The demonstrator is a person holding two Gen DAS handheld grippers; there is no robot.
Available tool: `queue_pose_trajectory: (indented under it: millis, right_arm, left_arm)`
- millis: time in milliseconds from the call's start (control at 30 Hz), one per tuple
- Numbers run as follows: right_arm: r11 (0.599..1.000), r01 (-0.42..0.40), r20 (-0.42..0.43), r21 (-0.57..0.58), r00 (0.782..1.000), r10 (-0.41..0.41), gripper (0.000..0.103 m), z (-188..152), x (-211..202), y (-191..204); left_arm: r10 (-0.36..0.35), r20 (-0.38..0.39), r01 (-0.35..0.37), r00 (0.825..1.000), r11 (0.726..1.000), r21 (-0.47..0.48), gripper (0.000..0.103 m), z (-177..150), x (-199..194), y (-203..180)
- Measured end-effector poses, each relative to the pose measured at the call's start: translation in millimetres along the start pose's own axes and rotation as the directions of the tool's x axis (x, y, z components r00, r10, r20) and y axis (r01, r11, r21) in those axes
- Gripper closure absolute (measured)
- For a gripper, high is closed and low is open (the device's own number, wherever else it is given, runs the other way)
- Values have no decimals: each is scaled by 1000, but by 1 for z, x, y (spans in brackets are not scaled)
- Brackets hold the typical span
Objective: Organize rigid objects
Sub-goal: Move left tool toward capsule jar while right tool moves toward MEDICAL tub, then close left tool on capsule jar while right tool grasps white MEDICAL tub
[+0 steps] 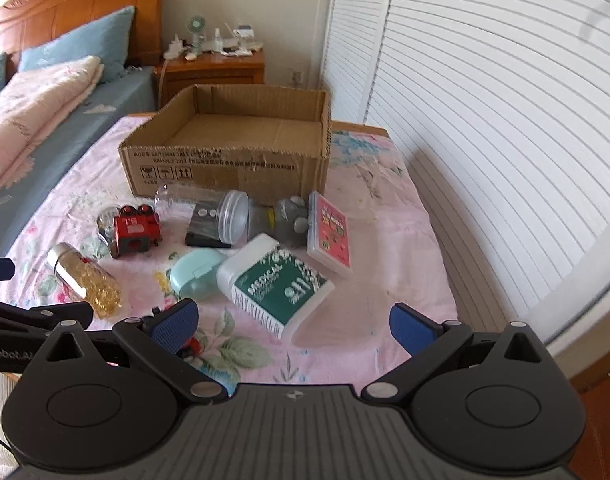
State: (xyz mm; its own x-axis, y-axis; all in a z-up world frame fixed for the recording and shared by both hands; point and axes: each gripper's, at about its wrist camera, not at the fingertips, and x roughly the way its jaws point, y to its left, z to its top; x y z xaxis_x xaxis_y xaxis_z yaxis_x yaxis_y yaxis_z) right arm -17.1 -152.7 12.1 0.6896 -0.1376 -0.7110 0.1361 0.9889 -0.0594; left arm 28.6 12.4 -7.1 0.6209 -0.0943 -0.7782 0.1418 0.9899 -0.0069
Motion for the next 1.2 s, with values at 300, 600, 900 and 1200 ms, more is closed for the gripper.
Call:
queue_pose_trajectory:
  millis: [300,600,900,1200]
  right_arm:
    - [1000,-9,-15,-22,1000,9,0,-7,38,-7]
    - [999,-27,-7,-24,1000,26,0,15,69,5]
    - [1000,10,-57,-5,998,-10,0,27,103,15]
    - [1000,18,-87,23,996,-16,0,7,87,-2]
  left_arm:
    - [-56,-41,58,998,997,52,1,-5,36,20]
    - [-88,-69,92,994,994,60,1,-6,64,31]
    - [-83,-90,91,993,991,96,1,-9,83,32]
    - [-99,-62,105,993,989,107,1,-12,83,34]
